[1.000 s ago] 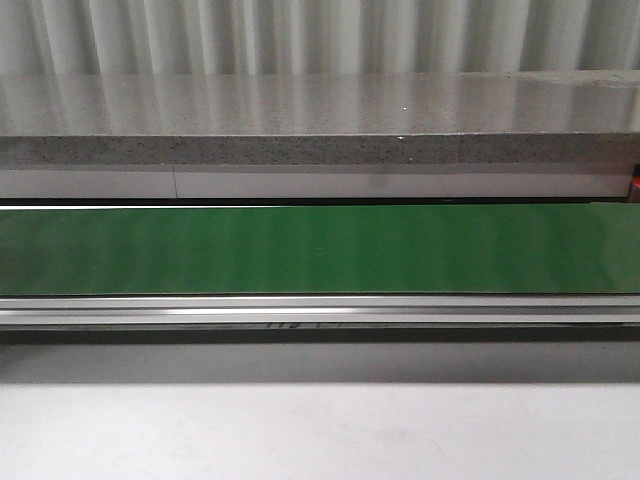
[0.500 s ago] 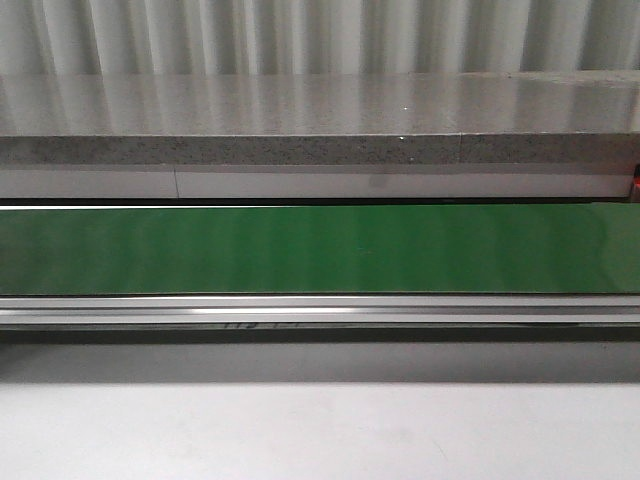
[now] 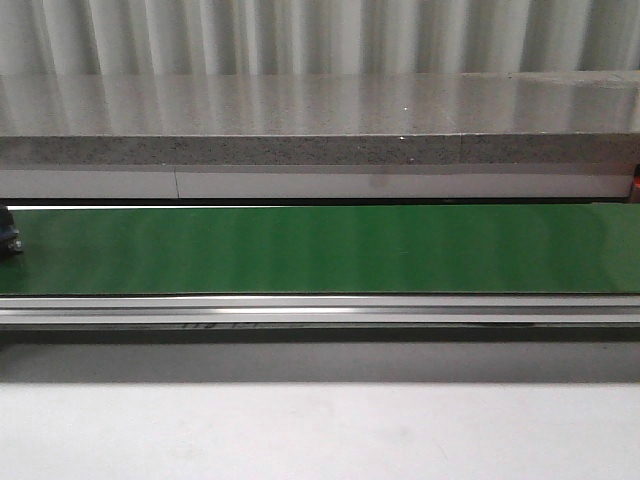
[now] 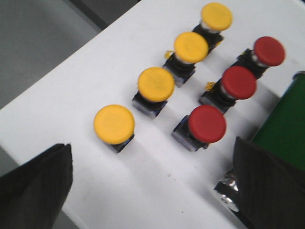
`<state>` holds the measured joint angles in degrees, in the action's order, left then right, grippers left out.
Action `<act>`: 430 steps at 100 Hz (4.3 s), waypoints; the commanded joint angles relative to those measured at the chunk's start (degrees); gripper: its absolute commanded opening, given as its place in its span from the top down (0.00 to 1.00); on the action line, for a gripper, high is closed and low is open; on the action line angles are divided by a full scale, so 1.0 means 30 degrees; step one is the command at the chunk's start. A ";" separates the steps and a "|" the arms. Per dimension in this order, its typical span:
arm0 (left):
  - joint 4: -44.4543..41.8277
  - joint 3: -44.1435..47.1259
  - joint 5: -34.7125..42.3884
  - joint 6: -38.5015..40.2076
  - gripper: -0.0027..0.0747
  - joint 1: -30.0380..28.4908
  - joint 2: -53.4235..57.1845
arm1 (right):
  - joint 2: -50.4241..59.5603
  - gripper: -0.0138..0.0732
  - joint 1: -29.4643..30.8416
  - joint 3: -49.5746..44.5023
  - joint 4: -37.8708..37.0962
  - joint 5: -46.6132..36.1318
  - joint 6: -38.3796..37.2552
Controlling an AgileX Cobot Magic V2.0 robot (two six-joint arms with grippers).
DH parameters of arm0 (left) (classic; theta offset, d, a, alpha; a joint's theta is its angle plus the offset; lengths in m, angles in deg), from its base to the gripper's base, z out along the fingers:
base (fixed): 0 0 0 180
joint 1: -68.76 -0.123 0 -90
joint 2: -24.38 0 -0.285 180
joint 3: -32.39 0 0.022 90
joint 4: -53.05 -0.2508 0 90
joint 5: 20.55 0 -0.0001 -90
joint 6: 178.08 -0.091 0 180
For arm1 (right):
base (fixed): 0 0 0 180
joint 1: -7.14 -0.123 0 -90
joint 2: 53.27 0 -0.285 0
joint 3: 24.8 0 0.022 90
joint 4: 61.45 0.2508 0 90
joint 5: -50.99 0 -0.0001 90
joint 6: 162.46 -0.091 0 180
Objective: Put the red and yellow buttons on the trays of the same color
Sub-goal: 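Release the button and move the left gripper over a yellow push-button, then grasp the yellow push-button with the left gripper and set it on the belt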
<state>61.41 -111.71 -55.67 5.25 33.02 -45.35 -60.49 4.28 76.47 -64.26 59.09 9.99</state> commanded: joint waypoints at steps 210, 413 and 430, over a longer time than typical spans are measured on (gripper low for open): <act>-0.0152 -0.1581 0.1765 0.1253 0.99 0.0131 -0.2754 | 0.0274 0.92 0.0022 -0.0031 -0.0252 -0.1572 0.0159; -0.0239 -0.3930 0.2531 -0.1947 0.21 1.2842 0.2635 | 0.0274 0.92 0.0022 -0.0031 -0.0252 -0.1586 0.0159; -0.0277 -0.1301 0.2662 -0.1947 0.27 1.3044 0.6542 | 0.0274 0.92 0.0022 -0.0031 -0.0252 -0.1586 0.0159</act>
<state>60.40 -117.23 -52.02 -0.35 71.54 -31.30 -60.49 4.28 76.47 -64.26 59.09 9.99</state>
